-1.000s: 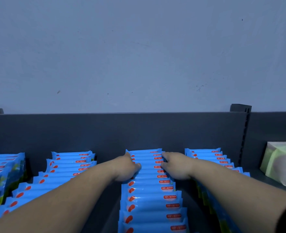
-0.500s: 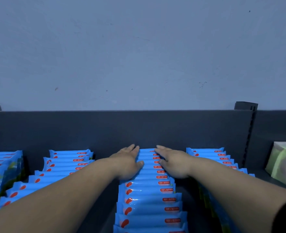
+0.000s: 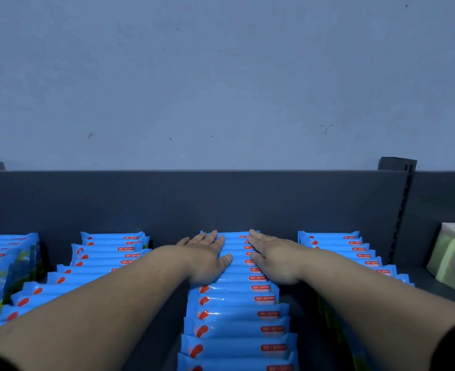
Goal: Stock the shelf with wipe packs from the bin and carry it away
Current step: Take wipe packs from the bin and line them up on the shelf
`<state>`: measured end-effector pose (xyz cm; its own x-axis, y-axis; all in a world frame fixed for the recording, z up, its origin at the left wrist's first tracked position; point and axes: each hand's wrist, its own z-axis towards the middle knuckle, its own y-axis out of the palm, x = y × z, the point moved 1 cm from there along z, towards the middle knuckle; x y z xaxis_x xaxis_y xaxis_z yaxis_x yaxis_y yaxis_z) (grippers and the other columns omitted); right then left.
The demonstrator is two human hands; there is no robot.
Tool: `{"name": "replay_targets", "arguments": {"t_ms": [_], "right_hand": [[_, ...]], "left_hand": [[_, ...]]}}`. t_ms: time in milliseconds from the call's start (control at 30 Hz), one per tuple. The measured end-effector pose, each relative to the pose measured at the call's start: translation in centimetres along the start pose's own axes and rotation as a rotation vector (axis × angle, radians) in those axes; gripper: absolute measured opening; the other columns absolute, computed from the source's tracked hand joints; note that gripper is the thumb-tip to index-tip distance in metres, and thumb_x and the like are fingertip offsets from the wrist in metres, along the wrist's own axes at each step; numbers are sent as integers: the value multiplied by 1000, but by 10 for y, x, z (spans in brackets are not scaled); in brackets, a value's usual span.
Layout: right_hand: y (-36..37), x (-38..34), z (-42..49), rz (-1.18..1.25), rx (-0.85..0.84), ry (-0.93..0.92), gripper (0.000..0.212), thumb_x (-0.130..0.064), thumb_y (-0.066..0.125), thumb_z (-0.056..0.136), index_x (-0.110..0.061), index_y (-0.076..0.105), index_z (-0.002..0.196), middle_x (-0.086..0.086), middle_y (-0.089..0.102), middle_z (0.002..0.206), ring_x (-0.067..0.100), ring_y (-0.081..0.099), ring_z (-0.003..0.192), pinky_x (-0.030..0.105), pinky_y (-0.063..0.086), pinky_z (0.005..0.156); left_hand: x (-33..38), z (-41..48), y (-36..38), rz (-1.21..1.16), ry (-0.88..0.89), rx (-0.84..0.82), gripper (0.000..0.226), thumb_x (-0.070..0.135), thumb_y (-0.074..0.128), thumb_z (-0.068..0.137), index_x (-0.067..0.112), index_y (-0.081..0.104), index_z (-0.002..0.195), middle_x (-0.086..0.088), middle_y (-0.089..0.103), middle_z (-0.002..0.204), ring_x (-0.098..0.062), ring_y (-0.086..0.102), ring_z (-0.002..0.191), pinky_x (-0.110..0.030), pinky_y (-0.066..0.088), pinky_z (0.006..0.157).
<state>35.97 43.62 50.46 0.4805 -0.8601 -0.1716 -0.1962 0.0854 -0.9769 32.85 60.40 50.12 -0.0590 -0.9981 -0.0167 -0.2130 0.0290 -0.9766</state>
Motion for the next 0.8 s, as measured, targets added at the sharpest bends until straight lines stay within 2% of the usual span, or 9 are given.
{"name": "replay_targets", "arguments": {"t_ms": [133, 300, 433, 633, 733, 800], "right_hand": [[0, 2, -5, 18, -9, -3, 59, -41, 26, 104, -21, 4, 154, -9, -4, 161, 10, 5, 148, 26, 8, 118], [2, -3, -5, -9, -45, 29, 61, -40, 27, 104, -21, -2, 154, -10, -9, 160, 14, 8, 148, 29, 13, 117], [1, -6, -9, -22, -22, 39, 60, -40, 27, 104, -20, 1, 154, -7, -5, 161, 15, 7, 148, 29, 12, 118], [-15, -18, -42, -20, 16, 30, 50, -34, 31, 104, -20, 22, 151, -4, 19, 159, 20, 30, 141, 32, 24, 115], [-14, -24, -61, -77, -77, 27, 43, -34, 34, 103, -21, 36, 144, 2, 39, 150, 24, 39, 134, 37, 29, 112], [-6, -30, -68, -134, -137, 36, 43, -35, 33, 103, -20, 38, 143, 2, 40, 148, 23, 40, 133, 38, 29, 112]], "left_hand": [[0, -4, 1, 16, 13, -17, 69, 60, 12, 97, 25, -9, 152, 2, -15, 159, -18, -11, 147, -42, -2, 120], [2, -6, 5, 26, -3, -11, 68, 60, 12, 97, 26, -10, 151, 3, -16, 159, -17, -12, 147, -43, -4, 119], [6, -15, 2, 40, -19, 22, 66, 58, 12, 97, 27, -6, 152, 3, -13, 160, -19, -11, 147, -44, -4, 119], [13, -60, -5, 23, 59, 15, 64, 54, 15, 99, 25, -3, 152, 4, -11, 160, -15, -10, 147, -42, -3, 120], [17, -84, 2, 61, 116, -64, 64, 55, 15, 99, 24, -3, 153, 4, -9, 160, -13, -8, 147, -39, -2, 120], [19, -91, 10, 78, 137, -91, 65, 55, 14, 99, 23, -4, 152, 3, -9, 160, -14, -8, 147, -40, -1, 120]]}}
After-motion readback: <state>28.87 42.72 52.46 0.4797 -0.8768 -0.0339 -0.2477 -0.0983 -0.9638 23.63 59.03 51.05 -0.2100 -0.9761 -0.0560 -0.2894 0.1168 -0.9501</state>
